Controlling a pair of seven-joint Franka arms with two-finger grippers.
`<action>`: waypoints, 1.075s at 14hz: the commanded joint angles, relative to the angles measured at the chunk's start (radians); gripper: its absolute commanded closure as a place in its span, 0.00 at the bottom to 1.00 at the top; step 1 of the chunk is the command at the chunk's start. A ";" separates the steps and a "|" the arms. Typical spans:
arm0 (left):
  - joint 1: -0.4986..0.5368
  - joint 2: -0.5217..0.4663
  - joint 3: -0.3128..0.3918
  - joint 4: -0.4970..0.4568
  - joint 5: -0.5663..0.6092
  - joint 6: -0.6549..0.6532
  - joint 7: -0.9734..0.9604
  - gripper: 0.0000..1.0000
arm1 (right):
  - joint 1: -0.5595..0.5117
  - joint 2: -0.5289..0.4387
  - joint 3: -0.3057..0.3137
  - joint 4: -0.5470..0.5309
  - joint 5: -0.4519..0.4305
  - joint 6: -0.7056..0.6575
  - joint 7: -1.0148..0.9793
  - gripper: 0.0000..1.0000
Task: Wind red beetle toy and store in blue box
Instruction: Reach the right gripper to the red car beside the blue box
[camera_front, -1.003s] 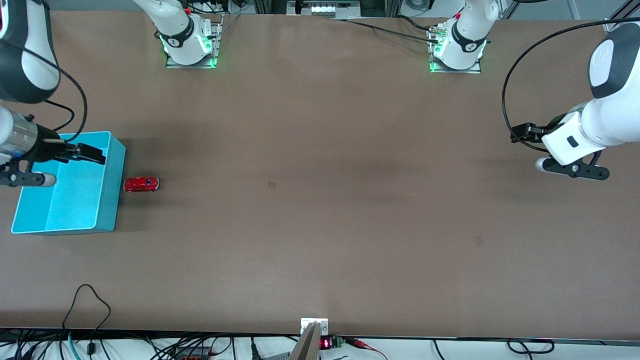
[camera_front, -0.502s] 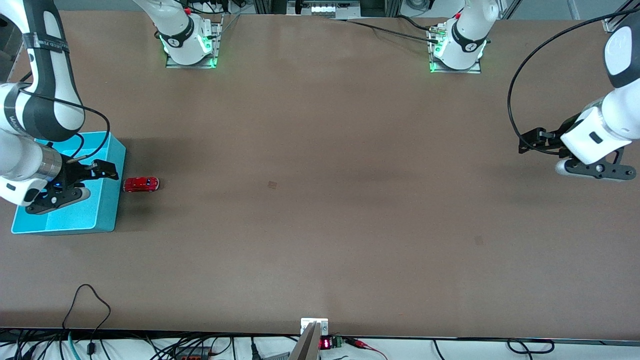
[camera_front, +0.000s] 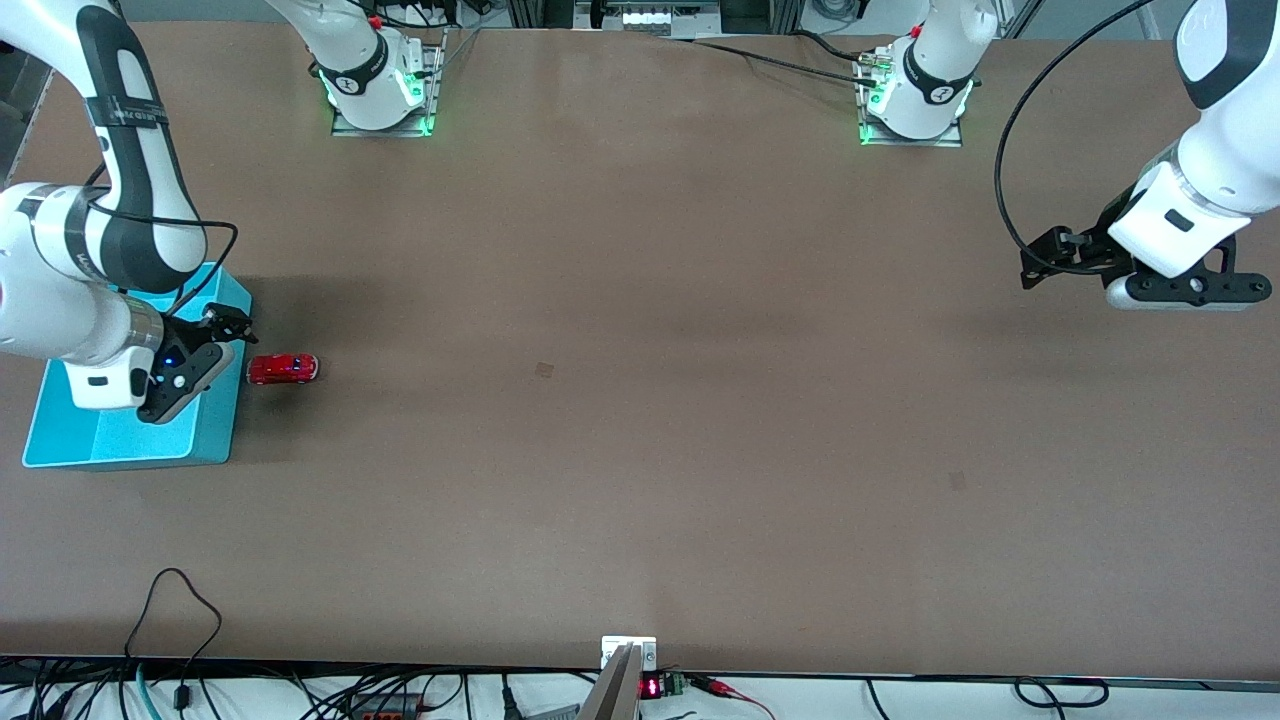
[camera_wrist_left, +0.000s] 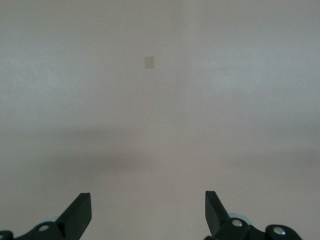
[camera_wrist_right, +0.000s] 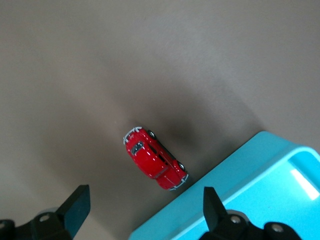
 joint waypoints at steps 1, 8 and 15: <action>-0.003 -0.002 0.015 -0.028 0.000 -0.005 0.009 0.00 | 0.020 0.003 0.003 -0.018 -0.076 0.034 -0.150 0.00; 0.000 0.017 0.009 0.011 -0.001 -0.083 0.020 0.00 | 0.013 0.011 0.003 -0.168 -0.076 0.246 -0.413 0.00; -0.001 0.023 0.009 0.060 -0.001 -0.109 0.005 0.00 | -0.013 0.031 0.005 -0.320 -0.076 0.499 -0.503 0.00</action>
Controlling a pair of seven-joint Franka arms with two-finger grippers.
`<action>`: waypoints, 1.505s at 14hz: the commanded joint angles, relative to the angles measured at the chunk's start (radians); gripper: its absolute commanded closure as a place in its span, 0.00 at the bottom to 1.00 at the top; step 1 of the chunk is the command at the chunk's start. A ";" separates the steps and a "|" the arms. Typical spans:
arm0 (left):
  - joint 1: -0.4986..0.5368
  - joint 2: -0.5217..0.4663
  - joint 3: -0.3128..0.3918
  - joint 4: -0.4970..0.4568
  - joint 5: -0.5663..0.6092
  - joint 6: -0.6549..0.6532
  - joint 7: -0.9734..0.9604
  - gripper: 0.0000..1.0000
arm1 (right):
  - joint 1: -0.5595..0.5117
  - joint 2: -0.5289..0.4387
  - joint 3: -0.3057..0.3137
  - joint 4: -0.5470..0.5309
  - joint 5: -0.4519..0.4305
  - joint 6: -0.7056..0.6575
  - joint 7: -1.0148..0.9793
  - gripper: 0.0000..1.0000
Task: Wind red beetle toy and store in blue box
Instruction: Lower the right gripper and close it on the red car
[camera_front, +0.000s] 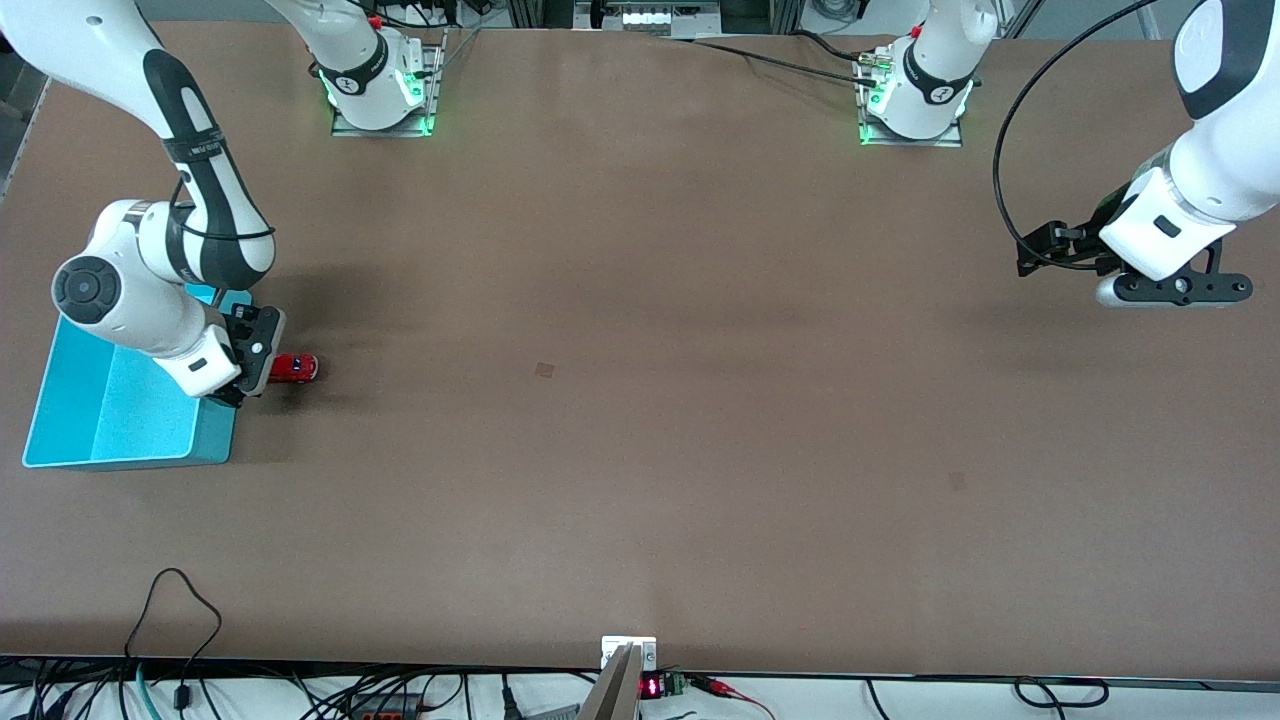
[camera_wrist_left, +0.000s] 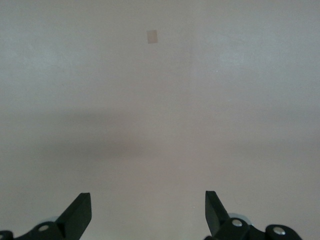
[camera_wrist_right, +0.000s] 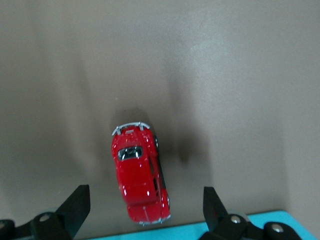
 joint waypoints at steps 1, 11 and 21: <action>0.000 0.019 0.006 0.073 -0.009 -0.032 -0.001 0.00 | -0.019 0.001 0.008 -0.078 -0.013 0.129 -0.040 0.00; 0.015 0.062 -0.014 0.229 -0.033 -0.174 0.026 0.00 | -0.027 0.064 0.008 -0.083 -0.007 0.157 -0.069 0.00; 0.018 -0.014 -0.014 0.122 -0.032 -0.119 0.028 0.00 | 0.016 0.029 0.008 0.020 0.099 0.148 0.166 0.95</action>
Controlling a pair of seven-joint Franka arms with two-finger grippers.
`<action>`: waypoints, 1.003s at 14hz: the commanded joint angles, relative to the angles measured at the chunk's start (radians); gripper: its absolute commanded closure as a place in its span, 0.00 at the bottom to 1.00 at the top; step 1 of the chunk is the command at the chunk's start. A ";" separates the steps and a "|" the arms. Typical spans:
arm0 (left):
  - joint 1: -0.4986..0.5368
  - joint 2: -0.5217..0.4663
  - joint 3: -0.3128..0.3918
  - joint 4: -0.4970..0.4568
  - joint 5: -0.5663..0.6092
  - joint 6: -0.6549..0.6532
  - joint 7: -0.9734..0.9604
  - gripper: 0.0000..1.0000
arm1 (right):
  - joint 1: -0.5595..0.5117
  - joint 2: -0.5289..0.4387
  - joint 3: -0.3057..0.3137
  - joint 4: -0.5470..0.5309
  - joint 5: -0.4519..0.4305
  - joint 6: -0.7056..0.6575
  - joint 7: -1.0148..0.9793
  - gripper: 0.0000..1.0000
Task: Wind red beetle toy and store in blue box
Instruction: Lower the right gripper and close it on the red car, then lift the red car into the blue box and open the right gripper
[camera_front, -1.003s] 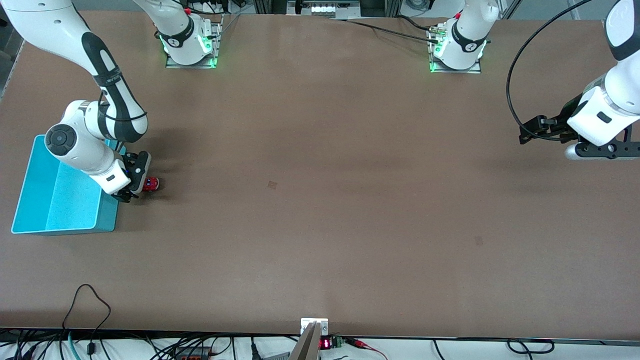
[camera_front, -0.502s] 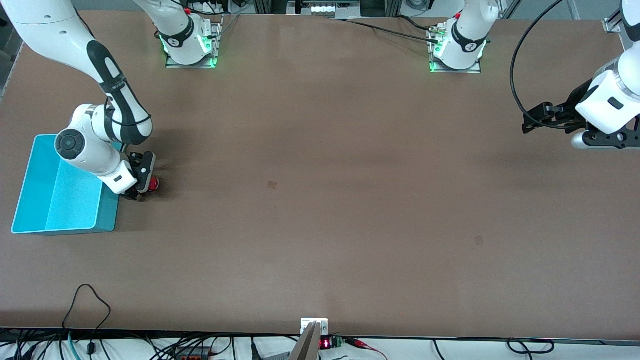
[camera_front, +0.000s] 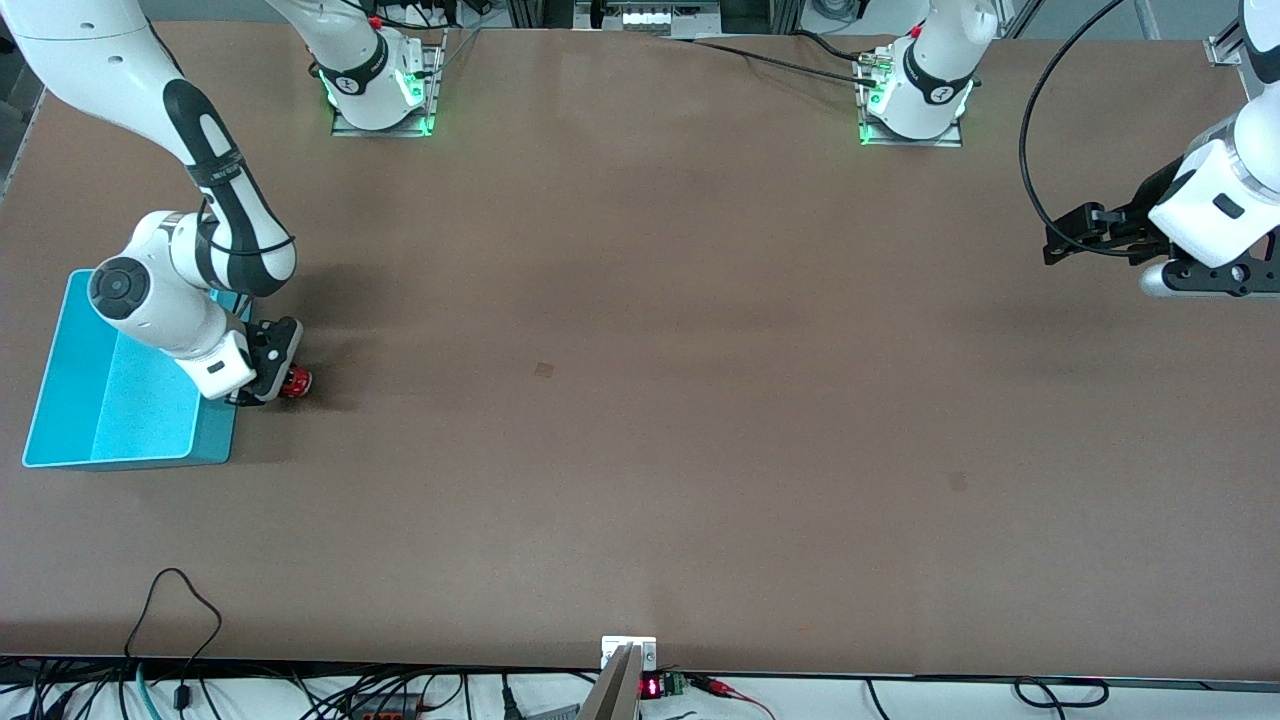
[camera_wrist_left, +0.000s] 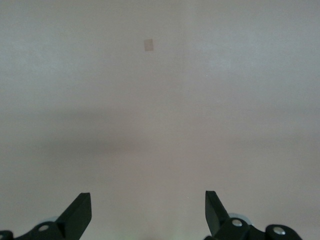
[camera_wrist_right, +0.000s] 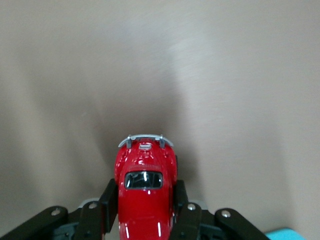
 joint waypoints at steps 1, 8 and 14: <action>0.010 -0.091 -0.004 -0.113 -0.017 0.067 0.019 0.00 | 0.034 -0.052 0.003 0.038 0.054 -0.008 0.193 0.95; 0.007 -0.085 -0.004 -0.093 -0.007 0.063 0.073 0.00 | 0.055 -0.139 -0.023 0.089 0.068 -0.035 0.876 0.96; 0.007 -0.085 -0.005 -0.086 -0.007 0.047 0.068 0.00 | 0.055 -0.164 -0.169 0.186 0.068 -0.440 1.195 1.00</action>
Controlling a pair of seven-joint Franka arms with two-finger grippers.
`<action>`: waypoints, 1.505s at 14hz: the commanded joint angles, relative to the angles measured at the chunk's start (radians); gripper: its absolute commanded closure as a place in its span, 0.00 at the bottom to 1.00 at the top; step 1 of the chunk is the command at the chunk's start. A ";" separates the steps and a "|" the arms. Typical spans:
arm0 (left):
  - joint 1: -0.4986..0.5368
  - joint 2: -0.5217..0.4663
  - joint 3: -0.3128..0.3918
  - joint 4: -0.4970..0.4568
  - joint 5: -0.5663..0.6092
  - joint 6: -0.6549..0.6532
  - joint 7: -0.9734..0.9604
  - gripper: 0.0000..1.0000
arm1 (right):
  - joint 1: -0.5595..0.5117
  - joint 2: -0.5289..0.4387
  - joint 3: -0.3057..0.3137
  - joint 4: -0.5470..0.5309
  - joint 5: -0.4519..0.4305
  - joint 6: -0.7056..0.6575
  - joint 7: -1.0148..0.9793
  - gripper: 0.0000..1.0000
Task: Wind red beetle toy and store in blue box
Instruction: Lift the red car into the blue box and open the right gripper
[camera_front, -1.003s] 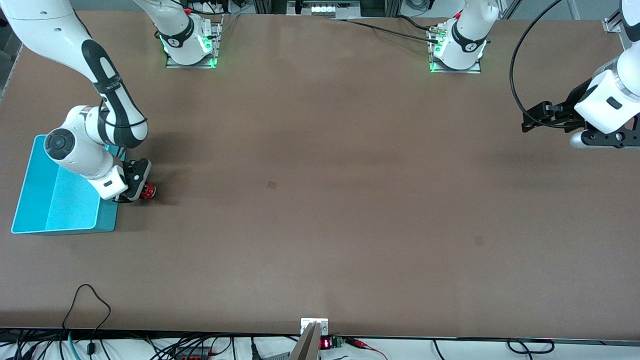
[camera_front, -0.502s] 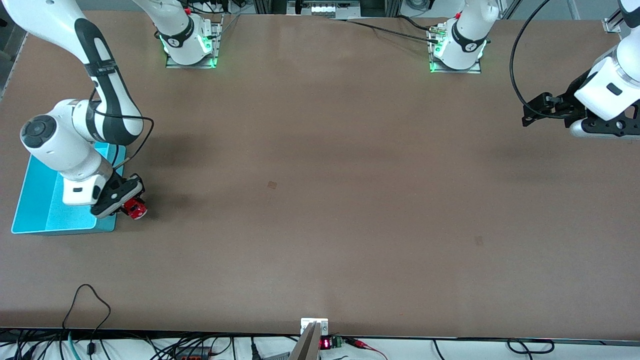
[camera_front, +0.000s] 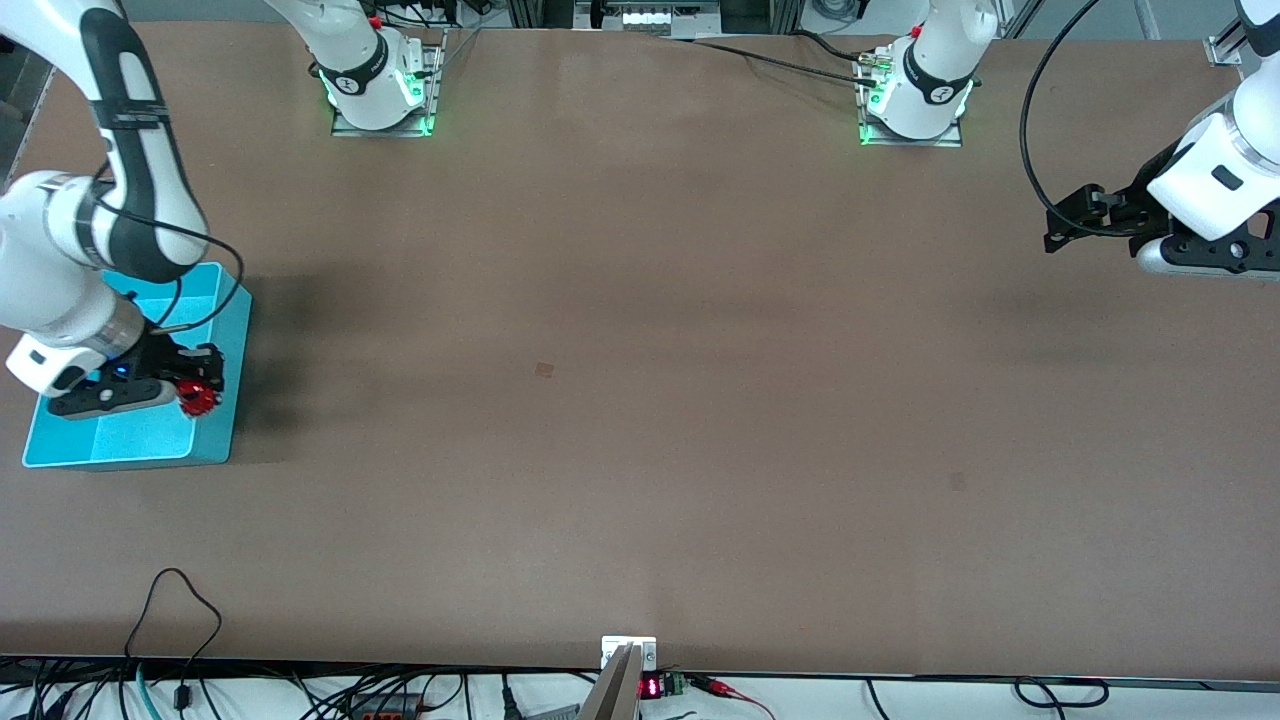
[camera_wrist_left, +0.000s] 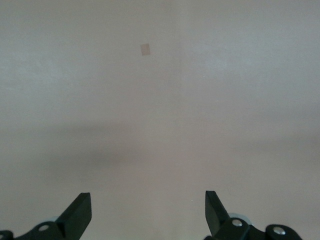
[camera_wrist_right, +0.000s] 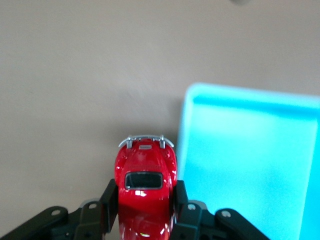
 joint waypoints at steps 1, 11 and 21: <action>0.004 -0.020 -0.005 0.005 -0.007 -0.016 0.021 0.00 | 0.001 -0.012 -0.030 0.038 0.000 -0.141 0.185 1.00; 0.006 -0.018 -0.004 0.007 -0.007 -0.025 0.024 0.00 | -0.077 0.176 -0.070 0.038 -0.074 0.061 0.103 0.99; 0.007 -0.023 -0.001 0.007 -0.007 -0.050 0.025 0.00 | -0.111 0.294 -0.073 0.038 -0.003 0.219 -0.026 0.77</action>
